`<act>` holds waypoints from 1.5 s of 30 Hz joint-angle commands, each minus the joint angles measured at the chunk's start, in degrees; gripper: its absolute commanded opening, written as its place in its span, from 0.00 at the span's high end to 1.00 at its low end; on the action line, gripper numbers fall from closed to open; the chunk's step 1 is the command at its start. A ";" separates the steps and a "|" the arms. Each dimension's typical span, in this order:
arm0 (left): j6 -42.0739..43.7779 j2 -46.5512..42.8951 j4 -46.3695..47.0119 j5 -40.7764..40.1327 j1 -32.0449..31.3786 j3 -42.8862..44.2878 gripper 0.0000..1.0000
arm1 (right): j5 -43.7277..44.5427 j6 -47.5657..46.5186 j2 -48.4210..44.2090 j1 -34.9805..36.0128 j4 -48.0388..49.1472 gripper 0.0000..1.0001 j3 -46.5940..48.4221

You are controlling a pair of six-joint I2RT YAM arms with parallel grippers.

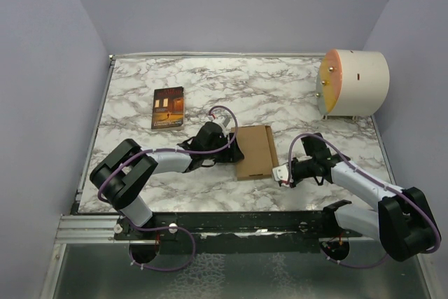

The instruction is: Fold the paper box

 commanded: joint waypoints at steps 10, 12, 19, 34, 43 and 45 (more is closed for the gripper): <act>0.59 2.65 -2.41 2.06 1.28 -2.25 0.40 | 2.36 4.95 2.24 -1.03 0.97 0.99 2.42; 0.68 2.87 -2.39 2.24 1.45 -2.25 0.40 | 2.13 5.29 2.52 -1.36 0.90 0.99 2.57; 0.96 3.25 -2.38 2.82 1.82 -2.16 0.43 | 1.61 6.09 3.55 -2.45 0.59 0.99 3.09; 1.30 4.59 -1.45 4.90 3.40 -3.37 0.57 | 0.97 6.81 3.81 -3.44 0.48 0.99 3.47; 1.69 6.37 -1.18 5.28 4.25 -4.25 0.58 | 0.87 7.63 3.78 -4.23 0.72 0.99 3.63; 2.02 7.01 -1.17 5.51 4.52 -4.27 0.58 | 0.68 7.43 3.74 -4.30 0.44 0.99 3.71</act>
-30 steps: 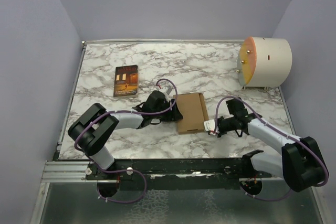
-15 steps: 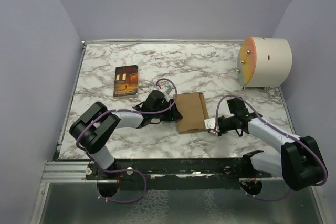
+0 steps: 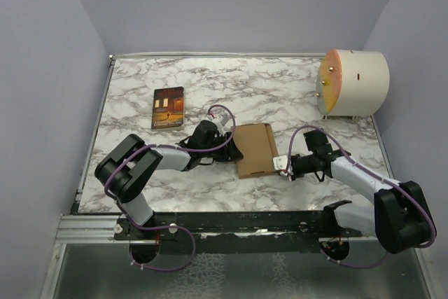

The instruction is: Fold the paper box

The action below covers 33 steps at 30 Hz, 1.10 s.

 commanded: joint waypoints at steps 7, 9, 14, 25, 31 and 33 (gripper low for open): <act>2.79 4.86 -7.84 -1.49 1.47 -2.55 0.58 | 0.47 0.50 0.50 -0.97 -0.28 0.99 1.49; 2.89 4.92 -7.86 -1.43 1.47 -2.42 0.58 | 0.30 0.57 0.50 -0.98 -0.15 0.99 1.57; 3.16 5.45 -7.93 -1.09 1.56 -1.94 0.58 | 0.28 1.23 0.75 -0.98 0.21 0.99 1.73; 3.73 6.53 -8.62 -0.65 1.56 -1.02 0.59 | 1.17 3.40 1.27 -0.98 1.78 0.99 1.86; 3.93 6.89 -8.91 -0.56 1.56 -0.82 0.59 | 1.51 3.90 1.63 -0.98 1.76 0.99 2.02; 4.09 6.95 -8.94 -0.57 1.55 -0.74 0.59 | 1.62 4.20 1.64 -0.97 1.77 0.99 2.10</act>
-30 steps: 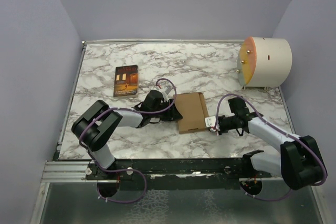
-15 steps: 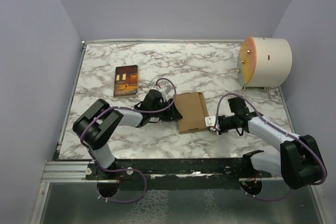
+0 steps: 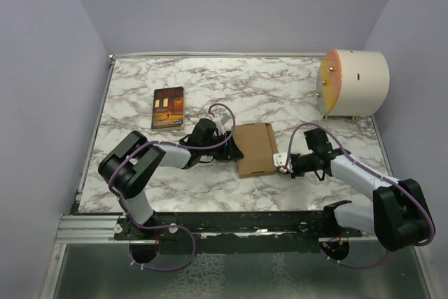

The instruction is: Fold the paper box

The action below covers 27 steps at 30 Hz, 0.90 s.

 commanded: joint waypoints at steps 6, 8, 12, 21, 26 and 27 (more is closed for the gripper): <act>4.11 4.14 -10.55 -5.24 0.40 -1.86 0.59 | 2.18 1.87 1.51 -0.35 1.03 0.99 1.94; 4.13 4.17 -10.51 -5.21 0.50 -1.95 0.59 | 2.28 2.17 1.90 -0.30 0.77 0.99 2.16; 4.02 4.15 -10.41 -5.21 0.60 -1.95 0.59 | 2.67 2.27 2.83 -0.35 0.24 0.99 2.61; 3.89 4.18 -10.42 -5.21 0.69 -1.86 0.59 | 2.77 2.31 3.16 -0.43 -0.06 0.99 2.80; 3.85 4.18 -10.46 -5.08 0.69 -1.77 0.59 | 2.81 2.72 3.35 -0.51 -0.14 0.99 2.97; 3.85 4.16 -10.42 -5.04 0.69 -1.77 0.59 | 2.85 2.78 3.37 -0.52 -0.13 0.99 2.97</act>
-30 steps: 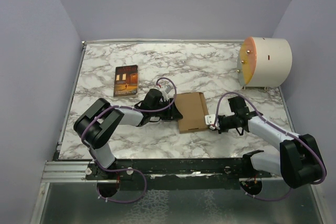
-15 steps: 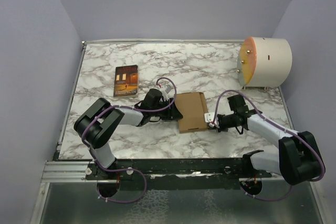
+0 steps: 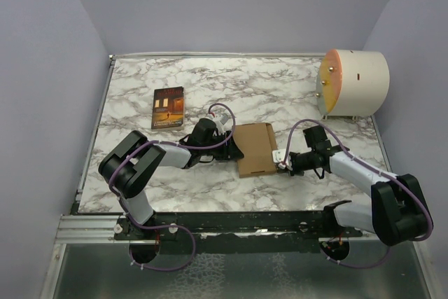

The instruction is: Fold the paper box

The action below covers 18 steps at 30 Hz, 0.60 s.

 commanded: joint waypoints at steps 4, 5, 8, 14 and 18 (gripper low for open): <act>3.85 3.95 -10.40 -5.23 0.36 -1.84 0.59 | 2.92 0.69 1.47 -0.54 0.77 0.99 1.19; 3.87 3.96 -10.44 -5.23 0.36 -1.84 0.59 | 2.94 0.72 1.54 -0.65 0.72 0.99 1.16; 3.76 3.96 -10.44 -5.24 0.36 -1.76 0.59 | 2.96 0.78 1.63 -0.83 0.62 0.99 1.14; 3.80 4.02 -10.42 -5.18 0.36 -1.62 0.59 | 2.78 0.18 1.71 -0.94 0.20 0.99 1.14; 3.70 4.13 -10.30 -5.16 0.36 -1.49 0.59 | 1.86 -0.67 1.11 -0.94 -0.36 0.99 1.33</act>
